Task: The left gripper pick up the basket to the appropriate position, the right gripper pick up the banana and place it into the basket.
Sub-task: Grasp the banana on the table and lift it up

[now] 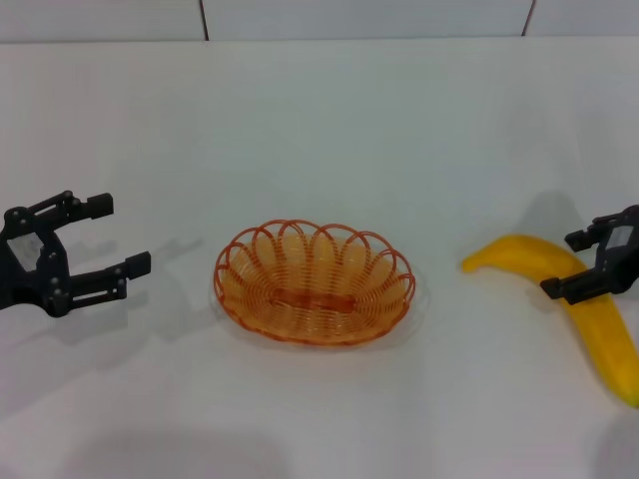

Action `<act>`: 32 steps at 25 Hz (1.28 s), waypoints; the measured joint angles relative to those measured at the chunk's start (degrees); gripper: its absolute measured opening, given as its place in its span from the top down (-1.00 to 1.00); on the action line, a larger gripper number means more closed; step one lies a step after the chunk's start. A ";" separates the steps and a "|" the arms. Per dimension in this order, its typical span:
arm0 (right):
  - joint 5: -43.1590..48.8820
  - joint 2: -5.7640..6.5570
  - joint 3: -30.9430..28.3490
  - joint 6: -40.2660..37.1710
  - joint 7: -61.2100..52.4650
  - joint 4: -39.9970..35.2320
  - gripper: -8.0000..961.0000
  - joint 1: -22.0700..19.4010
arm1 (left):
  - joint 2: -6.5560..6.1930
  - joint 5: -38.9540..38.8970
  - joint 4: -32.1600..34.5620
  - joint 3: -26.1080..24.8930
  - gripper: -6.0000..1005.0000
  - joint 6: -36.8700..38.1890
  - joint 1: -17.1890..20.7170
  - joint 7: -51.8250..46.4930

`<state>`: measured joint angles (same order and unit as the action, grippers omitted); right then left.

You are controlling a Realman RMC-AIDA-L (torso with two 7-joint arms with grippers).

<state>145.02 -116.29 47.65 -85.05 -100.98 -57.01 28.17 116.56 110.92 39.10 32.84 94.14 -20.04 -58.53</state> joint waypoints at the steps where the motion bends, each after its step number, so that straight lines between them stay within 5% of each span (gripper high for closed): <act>1: 0.20 0.01 -0.29 0.42 -0.11 -0.09 -0.77 -0.05 | -0.01 0.00 0.00 0.01 -0.73 0.03 0.00 0.00; 18: 2.57 0.17 -3.25 -0.33 0.10 -0.20 -0.58 -0.13 | -0.02 -0.01 0.01 -0.06 -0.73 0.25 -0.03 -0.01; 23: 2.31 0.17 -3.47 -0.31 0.10 -0.30 -0.09 -0.12 | -0.02 -0.01 0.01 -0.71 -0.73 0.26 0.11 -0.01; 32: -0.92 0.22 -3.78 -2.70 -0.15 -4.48 -0.07 -0.04 | -0.02 -0.02 0.01 -0.85 -0.73 0.26 0.19 0.00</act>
<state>144.11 -116.07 43.88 -87.75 -101.13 -61.49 28.12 116.54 110.90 39.11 31.99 94.40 -19.85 -58.53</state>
